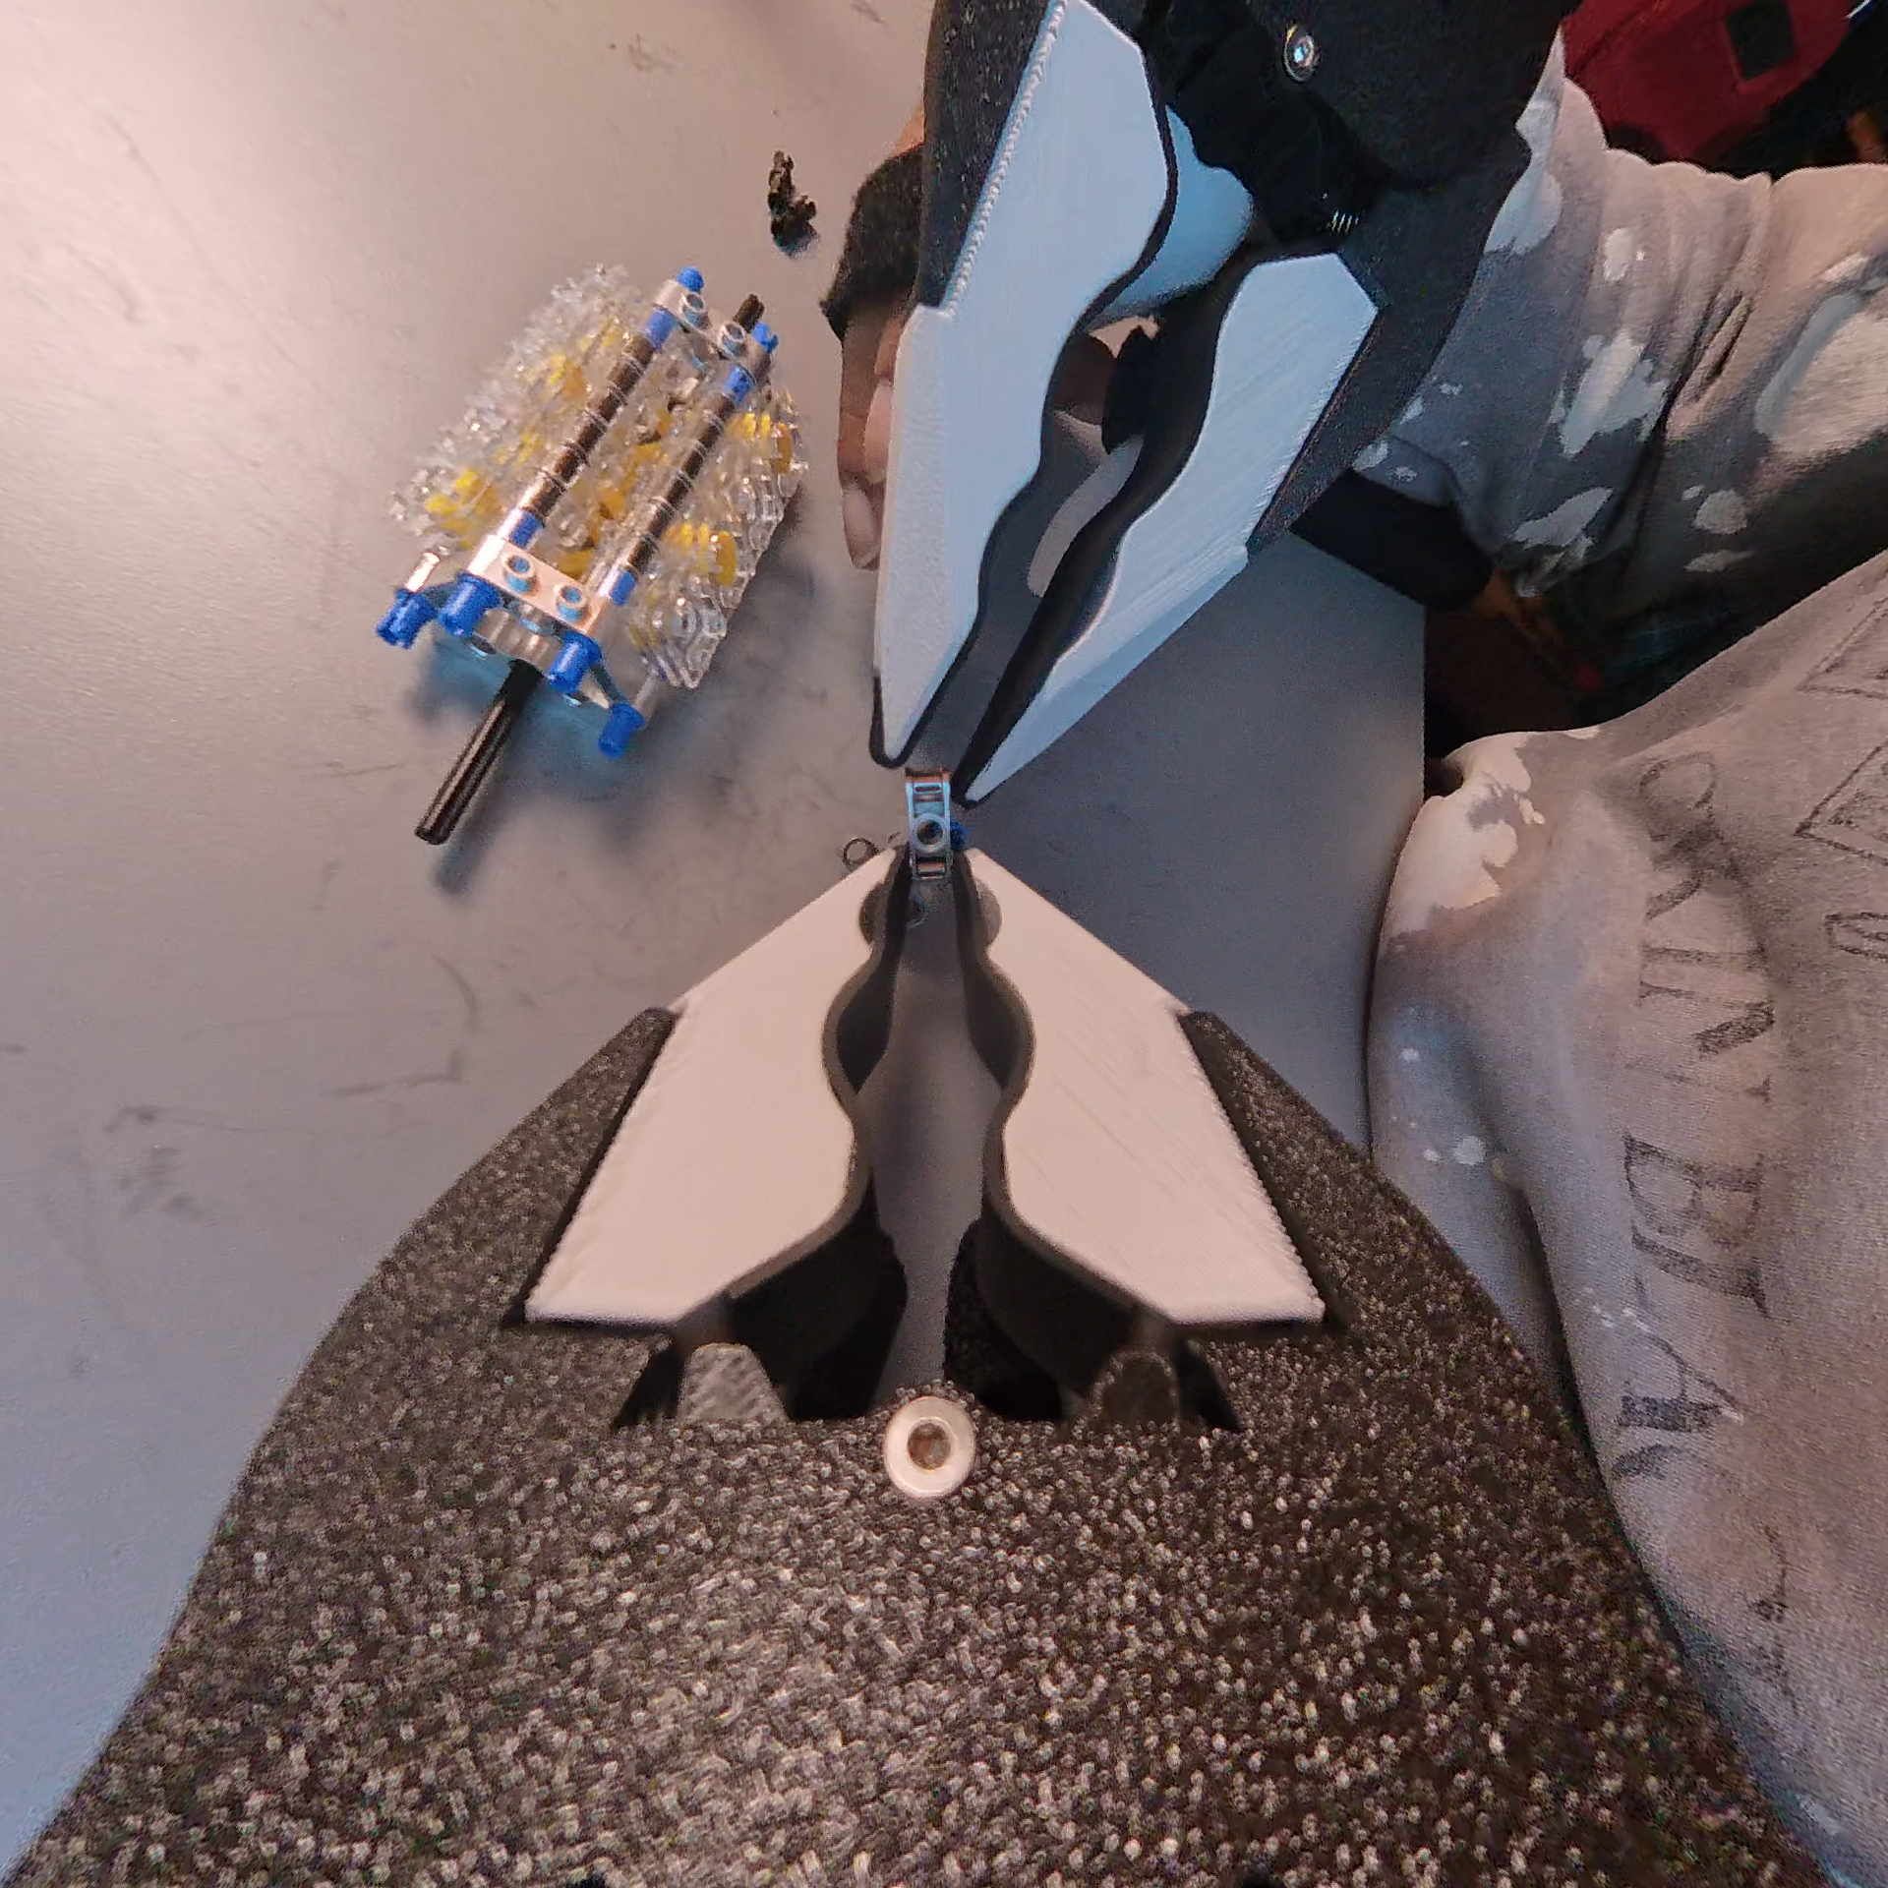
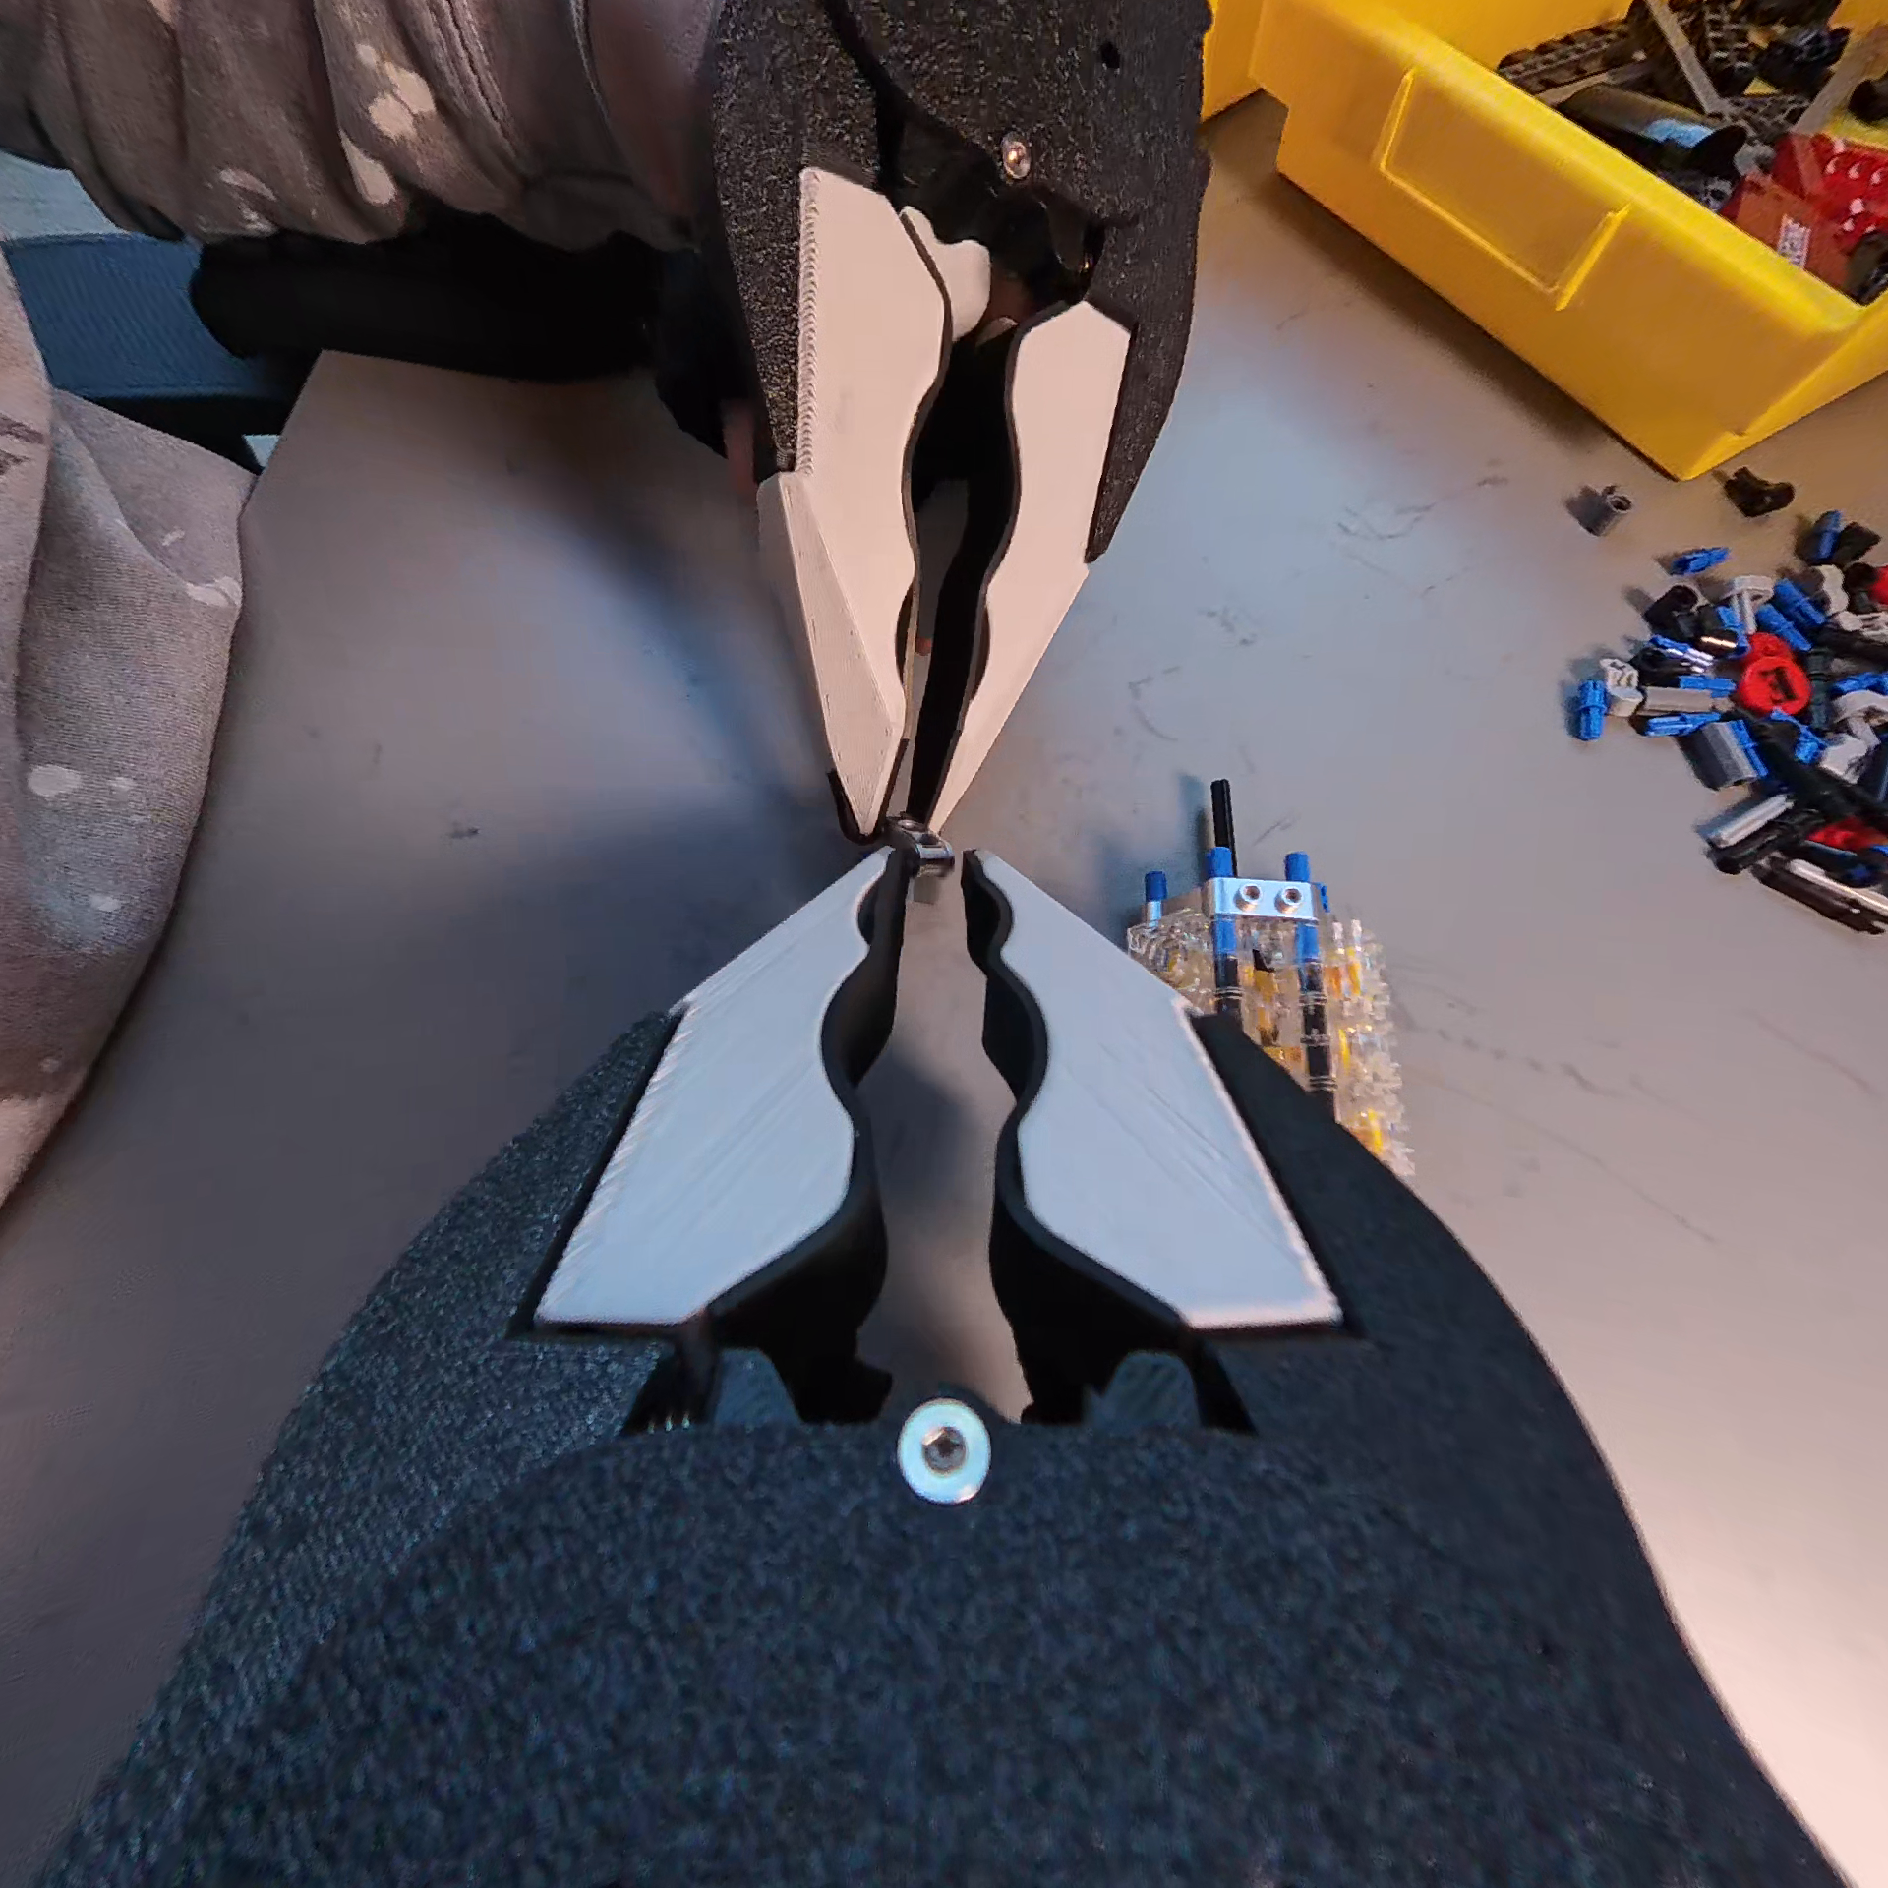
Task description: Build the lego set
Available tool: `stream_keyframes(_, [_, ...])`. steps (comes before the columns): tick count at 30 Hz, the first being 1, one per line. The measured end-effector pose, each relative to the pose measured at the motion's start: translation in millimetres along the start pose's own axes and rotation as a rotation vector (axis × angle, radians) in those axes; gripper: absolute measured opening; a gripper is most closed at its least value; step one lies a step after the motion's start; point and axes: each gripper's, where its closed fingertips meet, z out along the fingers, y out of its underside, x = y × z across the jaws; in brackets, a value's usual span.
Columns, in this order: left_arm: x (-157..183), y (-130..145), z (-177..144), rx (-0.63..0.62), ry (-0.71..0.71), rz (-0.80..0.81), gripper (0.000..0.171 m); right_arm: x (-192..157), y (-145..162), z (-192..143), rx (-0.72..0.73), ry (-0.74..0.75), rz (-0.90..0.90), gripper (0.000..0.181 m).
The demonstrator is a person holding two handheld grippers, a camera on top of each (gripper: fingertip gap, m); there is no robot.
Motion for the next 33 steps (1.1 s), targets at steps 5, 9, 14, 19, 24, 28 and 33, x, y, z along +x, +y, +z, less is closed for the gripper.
stream_keyframes(5, [5.5,0.2,0.7,0.001,0.043,-0.029,0.007,-3.3,-3.0,-2.0,0.021,-0.019,0.025,0.009])
stream_keyframes(9, [6.1,0.0,-0.4,-0.002,0.040,-0.023,0.007,-4.4,-3.3,-2.3,0.024,-0.035,0.043,0.009])
stream_keyframes(14, [4.7,1.6,-0.4,-0.014,0.017,-0.005,0.007,-5.0,-1.0,-0.2,0.004,-0.039,0.041,0.008])
stream_keyframes(19, [7.1,2.6,0.1,-0.022,0.021,0.002,0.008,-6.8,-1.0,-0.4,0.000,-0.043,0.040,0.006])
stream_keyframes(24, [12.2,3.6,2.2,-0.031,0.036,0.020,0.008,-5.4,3.0,-2.2,-0.020,-0.044,0.040,0.003])
stream_keyframes(28, [12.1,4.4,4.6,-0.035,0.035,0.020,0.007,-8.4,4.2,-2.2,-0.029,-0.056,0.032,0.003])
stream_keyframes(33, [12.3,8.6,7.3,-0.060,0.029,0.040,0.007,-10.7,5.5,-2.8,-0.033,-0.062,0.027,0.006])
